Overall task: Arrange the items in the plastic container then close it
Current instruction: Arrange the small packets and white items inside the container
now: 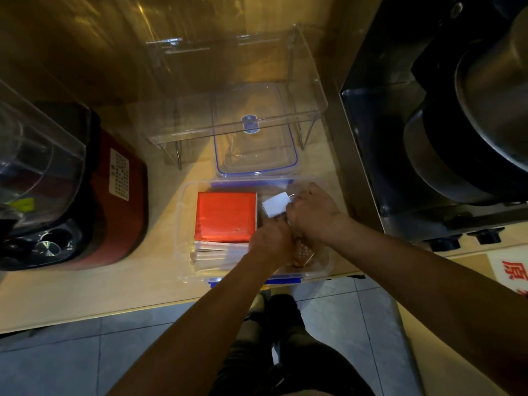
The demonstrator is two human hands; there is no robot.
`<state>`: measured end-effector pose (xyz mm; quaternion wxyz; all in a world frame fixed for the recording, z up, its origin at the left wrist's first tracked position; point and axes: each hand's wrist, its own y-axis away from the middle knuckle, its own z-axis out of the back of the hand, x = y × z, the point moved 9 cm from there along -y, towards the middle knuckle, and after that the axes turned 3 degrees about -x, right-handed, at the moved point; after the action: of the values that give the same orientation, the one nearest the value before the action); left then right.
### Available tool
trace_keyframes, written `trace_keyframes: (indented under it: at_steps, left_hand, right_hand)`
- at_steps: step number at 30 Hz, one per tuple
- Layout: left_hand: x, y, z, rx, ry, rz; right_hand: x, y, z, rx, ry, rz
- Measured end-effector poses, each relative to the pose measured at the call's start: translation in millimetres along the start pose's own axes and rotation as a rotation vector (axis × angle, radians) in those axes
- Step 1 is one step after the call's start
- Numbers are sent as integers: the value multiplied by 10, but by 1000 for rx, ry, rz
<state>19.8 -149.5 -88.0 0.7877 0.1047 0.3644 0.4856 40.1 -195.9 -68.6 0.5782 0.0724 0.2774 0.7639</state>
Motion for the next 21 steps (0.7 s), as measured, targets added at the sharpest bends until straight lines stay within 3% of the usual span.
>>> trace_keyframes:
  at_steps: [3,7,12,17,19,21]
  left_hand:
    - [-35,11,-59,37,8,-33]
    - [20,41,-52,-11,111,25]
    - [94,72,114,-104,142,128]
    - [93,81,235,-114,620,231]
    - [71,75,305,-152,716,203]
    - [167,61,268,-153,751,298]
  right_hand:
    - [-4,61,46,-55,-96,40]
    - [27,34,39,-65,23,40]
    - [-17,-21,6,10,-202,23]
    - [-55,6,82,-60,-225,89]
    - [-49,19,75,-50,-185,130]
    - [-55,11,61,-19,-238,118]
